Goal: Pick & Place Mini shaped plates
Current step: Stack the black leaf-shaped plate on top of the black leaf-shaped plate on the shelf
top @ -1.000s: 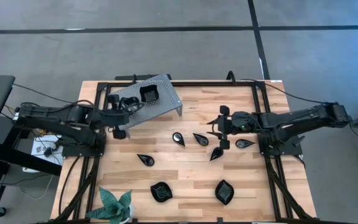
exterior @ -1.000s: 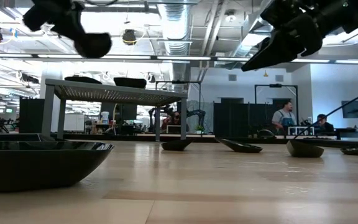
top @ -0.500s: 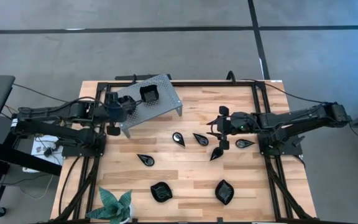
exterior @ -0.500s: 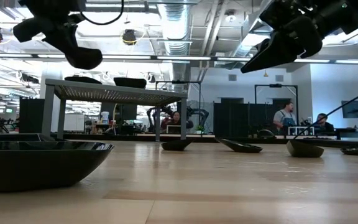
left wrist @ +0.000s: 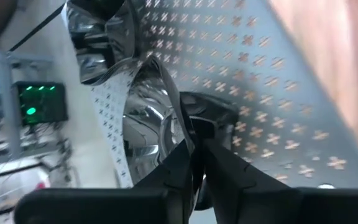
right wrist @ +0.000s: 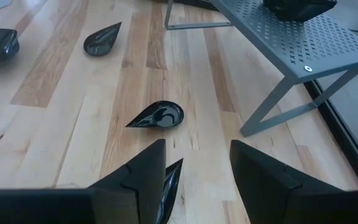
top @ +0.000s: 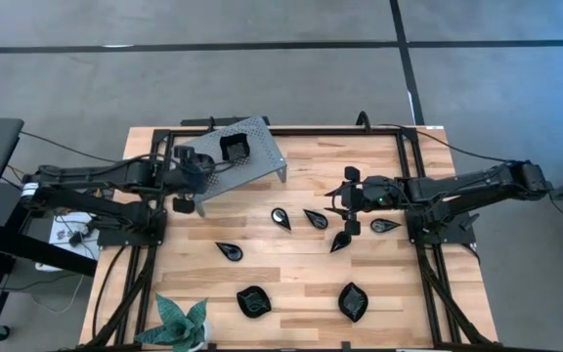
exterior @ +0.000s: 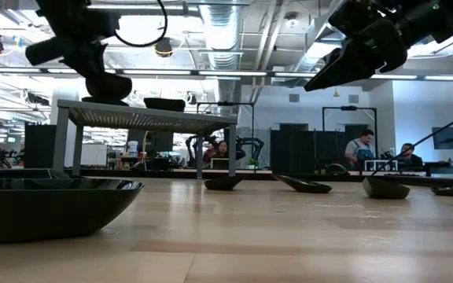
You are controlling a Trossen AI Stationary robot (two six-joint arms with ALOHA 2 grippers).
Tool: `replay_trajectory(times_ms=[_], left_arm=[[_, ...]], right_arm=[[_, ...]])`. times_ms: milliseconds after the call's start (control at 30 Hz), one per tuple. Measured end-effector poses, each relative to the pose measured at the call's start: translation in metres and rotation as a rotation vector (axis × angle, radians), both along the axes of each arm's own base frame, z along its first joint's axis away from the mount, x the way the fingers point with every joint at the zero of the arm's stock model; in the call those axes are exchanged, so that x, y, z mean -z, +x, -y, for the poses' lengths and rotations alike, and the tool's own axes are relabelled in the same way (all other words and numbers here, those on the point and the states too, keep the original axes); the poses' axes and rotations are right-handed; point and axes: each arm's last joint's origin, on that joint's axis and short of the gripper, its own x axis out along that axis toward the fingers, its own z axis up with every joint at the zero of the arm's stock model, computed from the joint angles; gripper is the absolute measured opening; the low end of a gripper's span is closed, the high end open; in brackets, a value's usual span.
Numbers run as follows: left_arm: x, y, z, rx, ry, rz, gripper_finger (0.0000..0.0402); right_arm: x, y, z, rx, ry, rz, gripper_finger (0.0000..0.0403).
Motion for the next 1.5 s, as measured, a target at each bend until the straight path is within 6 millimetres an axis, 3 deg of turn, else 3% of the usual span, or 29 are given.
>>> replay_trajectory(times_ms=[533,1067,1233,1367,1500], left_arm=[[0.005,0.008,-0.002,-0.06,0.126,-0.045,0.0113],[0.0,0.01,0.025,-0.024,0.086,0.116,0.0179],[-0.005,0.018,0.035,-0.024,0.034,0.27,0.0183],[-0.003,0.018,0.034,-0.032,0.035,0.268,0.0175],[0.013,0.016,0.029,-0.074,0.033,0.236,0.0167]], right_arm=[[0.0,0.0,0.0,0.005,0.011,0.001,0.0173],[0.001,0.0,-0.003,-0.004,0.078,0.002,0.0169],[0.001,0.0,-0.005,-0.018,0.073,0.002,0.0167],[0.0,0.0,-0.005,-0.019,0.07,0.004,0.0167],[0.0,0.0,-0.005,-0.02,0.067,0.004,0.0168]])
